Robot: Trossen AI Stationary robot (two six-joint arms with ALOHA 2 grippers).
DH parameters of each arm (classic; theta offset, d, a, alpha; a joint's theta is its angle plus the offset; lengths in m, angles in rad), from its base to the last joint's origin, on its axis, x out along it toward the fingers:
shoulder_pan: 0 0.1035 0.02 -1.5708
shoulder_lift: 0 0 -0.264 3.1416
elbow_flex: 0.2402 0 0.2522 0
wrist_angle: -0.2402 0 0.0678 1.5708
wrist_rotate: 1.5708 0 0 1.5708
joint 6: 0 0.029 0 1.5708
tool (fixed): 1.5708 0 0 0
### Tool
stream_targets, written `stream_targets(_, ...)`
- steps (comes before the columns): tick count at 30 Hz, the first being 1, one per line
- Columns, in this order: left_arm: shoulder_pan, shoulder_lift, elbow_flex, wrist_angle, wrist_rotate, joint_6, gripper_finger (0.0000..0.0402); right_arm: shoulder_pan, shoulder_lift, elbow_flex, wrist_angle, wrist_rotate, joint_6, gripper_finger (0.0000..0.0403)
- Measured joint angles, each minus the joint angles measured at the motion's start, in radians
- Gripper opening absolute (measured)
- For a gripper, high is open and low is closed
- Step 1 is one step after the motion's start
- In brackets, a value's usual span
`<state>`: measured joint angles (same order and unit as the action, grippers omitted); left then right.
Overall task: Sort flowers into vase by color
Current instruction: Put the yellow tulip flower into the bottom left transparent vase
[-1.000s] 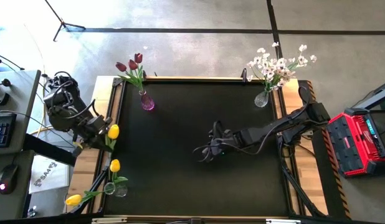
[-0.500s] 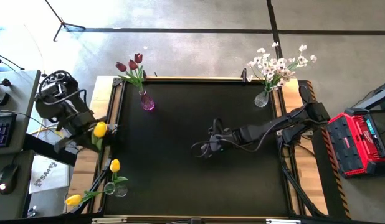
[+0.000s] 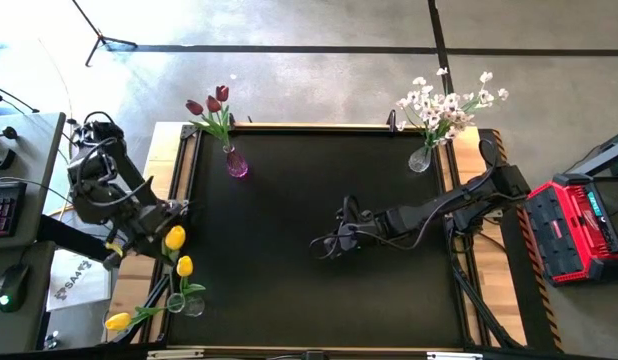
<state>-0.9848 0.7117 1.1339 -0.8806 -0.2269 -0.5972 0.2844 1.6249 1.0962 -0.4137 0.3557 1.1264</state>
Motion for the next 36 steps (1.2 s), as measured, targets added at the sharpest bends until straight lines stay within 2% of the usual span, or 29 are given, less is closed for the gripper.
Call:
stream_targets(6, -0.073, 0.039, -0.001, 0.024, -0.07, -0.007, 0.0, 0.0, 0.0, 0.0, 0.0, -0.006, 0.0, 0.0099)
stream_targets(9, -0.103, 0.049, -0.001, 0.028, -0.074, -0.065, 0.0002, 0.0, 0.0, 0.0, 0.001, -0.014, 0.001, 0.0099)
stream_targets(22, -0.164, 0.089, -0.001, 0.025, -0.142, -0.158, 0.0042, 0.0, 0.0, 0.0, 0.017, -0.02, 0.0, 0.0099)
stream_targets(28, -0.164, 0.089, -0.001, 0.026, -0.149, -0.196, 0.008, 0.0, 0.0, 0.0, 0.027, -0.027, 0.0, 0.0099)
stream_targets(36, -0.164, 0.088, -0.001, 0.026, -0.142, -0.23, 0.0159, 0.0, 0.0, 0.0, 0.031, -0.028, 0.0, 0.0099)
